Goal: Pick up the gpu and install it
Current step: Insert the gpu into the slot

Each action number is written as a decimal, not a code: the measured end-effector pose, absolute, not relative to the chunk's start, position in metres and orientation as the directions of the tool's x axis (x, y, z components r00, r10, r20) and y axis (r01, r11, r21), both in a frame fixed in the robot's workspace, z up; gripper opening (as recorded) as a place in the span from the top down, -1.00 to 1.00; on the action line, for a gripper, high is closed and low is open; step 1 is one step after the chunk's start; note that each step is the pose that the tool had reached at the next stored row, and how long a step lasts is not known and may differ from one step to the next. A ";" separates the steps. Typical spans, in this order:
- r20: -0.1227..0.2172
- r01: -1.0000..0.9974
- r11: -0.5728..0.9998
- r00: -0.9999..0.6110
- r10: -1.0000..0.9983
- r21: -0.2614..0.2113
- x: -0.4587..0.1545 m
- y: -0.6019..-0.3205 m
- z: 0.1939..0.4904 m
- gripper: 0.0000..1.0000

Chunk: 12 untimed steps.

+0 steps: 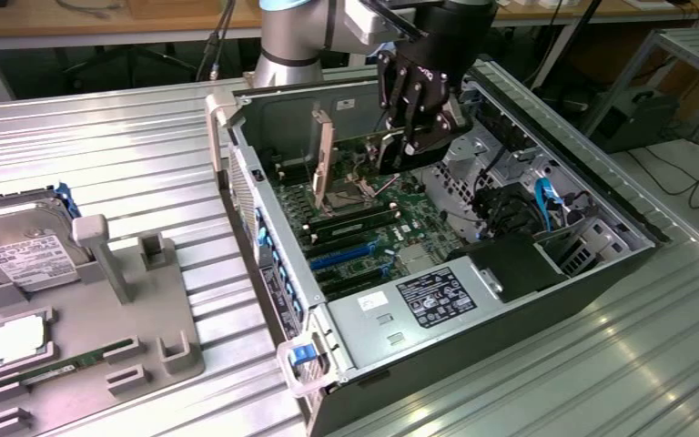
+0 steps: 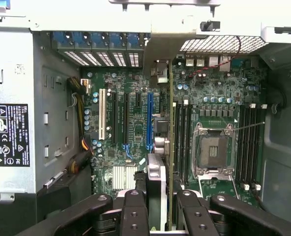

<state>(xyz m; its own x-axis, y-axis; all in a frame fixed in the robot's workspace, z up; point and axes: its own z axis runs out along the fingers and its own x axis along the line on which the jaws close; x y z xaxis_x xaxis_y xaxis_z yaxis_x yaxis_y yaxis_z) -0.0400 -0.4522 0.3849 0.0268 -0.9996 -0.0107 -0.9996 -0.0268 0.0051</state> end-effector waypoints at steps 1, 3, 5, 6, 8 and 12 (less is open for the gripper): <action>-0.011 -1.000 -0.027 0.027 -1.000 0.005 -0.040 -0.452 0.384 0.44; -0.011 -1.000 -0.027 0.027 -1.000 0.005 -0.040 -0.452 0.383 0.44; -0.011 -1.000 -0.027 0.027 -1.000 0.005 -0.040 -0.452 0.382 0.44; -0.011 -1.000 -0.027 0.027 -1.000 0.005 -0.040 -0.452 0.381 0.44; -0.011 -1.000 -0.027 0.027 -1.000 0.005 -0.040 -0.452 0.380 0.44; -0.011 -1.000 -0.027 0.027 -1.000 0.005 -0.040 -0.452 0.376 0.44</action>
